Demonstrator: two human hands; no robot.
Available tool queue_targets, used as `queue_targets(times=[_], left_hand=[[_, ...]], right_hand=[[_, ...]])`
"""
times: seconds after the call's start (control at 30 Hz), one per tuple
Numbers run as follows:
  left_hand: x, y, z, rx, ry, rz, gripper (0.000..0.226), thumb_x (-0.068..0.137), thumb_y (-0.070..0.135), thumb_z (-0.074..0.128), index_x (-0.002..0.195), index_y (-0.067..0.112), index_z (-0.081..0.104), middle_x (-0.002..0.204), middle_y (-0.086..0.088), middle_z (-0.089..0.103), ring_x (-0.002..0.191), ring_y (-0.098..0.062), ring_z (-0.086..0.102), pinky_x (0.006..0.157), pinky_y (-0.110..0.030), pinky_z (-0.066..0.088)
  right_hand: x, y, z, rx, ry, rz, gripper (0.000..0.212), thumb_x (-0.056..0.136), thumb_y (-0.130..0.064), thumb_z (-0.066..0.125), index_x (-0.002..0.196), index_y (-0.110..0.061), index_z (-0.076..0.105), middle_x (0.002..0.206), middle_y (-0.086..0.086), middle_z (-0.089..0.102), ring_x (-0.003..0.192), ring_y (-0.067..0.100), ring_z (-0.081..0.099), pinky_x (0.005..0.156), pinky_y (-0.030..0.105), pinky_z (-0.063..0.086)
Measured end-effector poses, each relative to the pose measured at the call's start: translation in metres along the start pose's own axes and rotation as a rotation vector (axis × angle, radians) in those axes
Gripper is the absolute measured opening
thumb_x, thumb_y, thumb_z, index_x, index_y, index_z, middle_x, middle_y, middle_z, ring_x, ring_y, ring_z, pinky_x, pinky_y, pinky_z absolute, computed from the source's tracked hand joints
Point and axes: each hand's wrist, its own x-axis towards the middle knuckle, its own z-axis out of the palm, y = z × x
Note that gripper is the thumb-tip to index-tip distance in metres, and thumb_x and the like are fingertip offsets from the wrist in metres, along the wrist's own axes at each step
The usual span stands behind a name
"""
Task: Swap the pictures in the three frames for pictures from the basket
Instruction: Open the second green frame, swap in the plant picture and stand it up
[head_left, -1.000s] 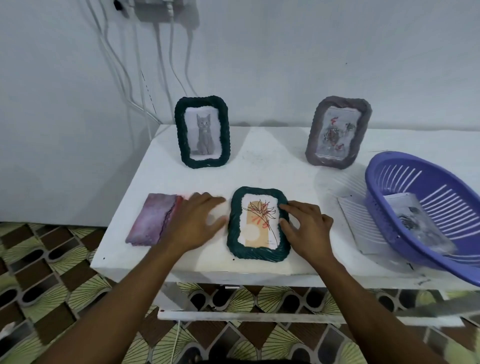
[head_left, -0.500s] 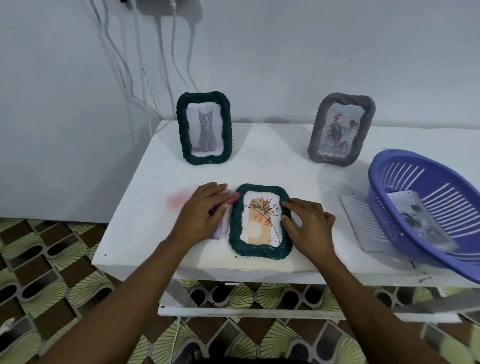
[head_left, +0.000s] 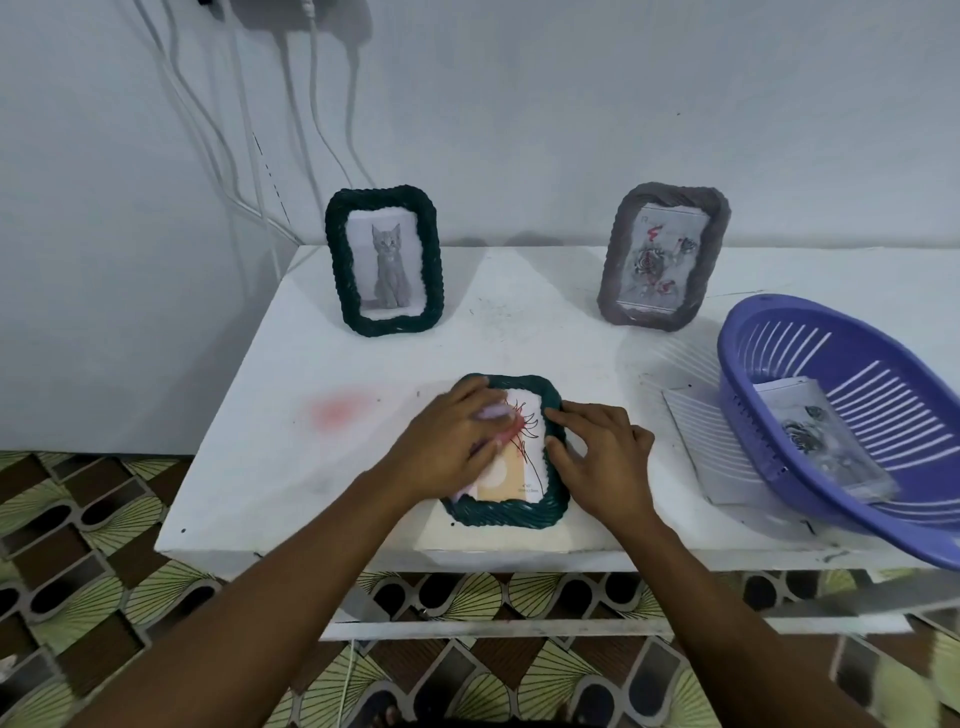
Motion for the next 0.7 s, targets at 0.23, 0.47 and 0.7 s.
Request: queue_targets(times=[0.23,0.47,0.7], left_hand=[[0.005,0.009,0.004,-0.018,-0.033,0.131,0.036,0.094,0.027,0.049,0.128,0.028,0.061,0.139,-0.002,0.052,0.136,-0.025,0.032,0.109,-0.036,0.030],[0.002,0.009,0.004,0.006,-0.014,0.105,0.039,0.093,0.028,0.047,0.129,0.024,0.061,0.135,-0.001,0.054,0.131,-0.023,0.037,0.104,-0.040,0.037],[0.007,0.015,0.005,-0.014,-0.005,0.101,0.038,0.092,0.027,0.047,0.127,0.029,0.062,0.134,-0.001,0.054,0.128,-0.024,0.038,0.102,-0.039,0.038]], right_hand=[[-0.003,0.000,0.000,0.028,0.008,0.002,0.042,0.084,-0.049,0.045,0.119,-0.038,0.065,0.125,-0.016,0.061,0.120,0.010,0.046,0.088,0.034,0.024],[0.000,0.001,0.001,0.035,0.023,0.021,0.033,0.086,-0.041,0.053,0.117,-0.038,0.066,0.124,-0.016,0.062,0.119,0.011,0.048,0.089,0.038,0.028],[0.000,0.000,0.000,0.030,0.007,0.037,0.032,0.087,-0.042,0.052,0.117,-0.040,0.064,0.124,-0.018,0.061,0.119,0.009,0.046,0.089,0.038,0.029]])
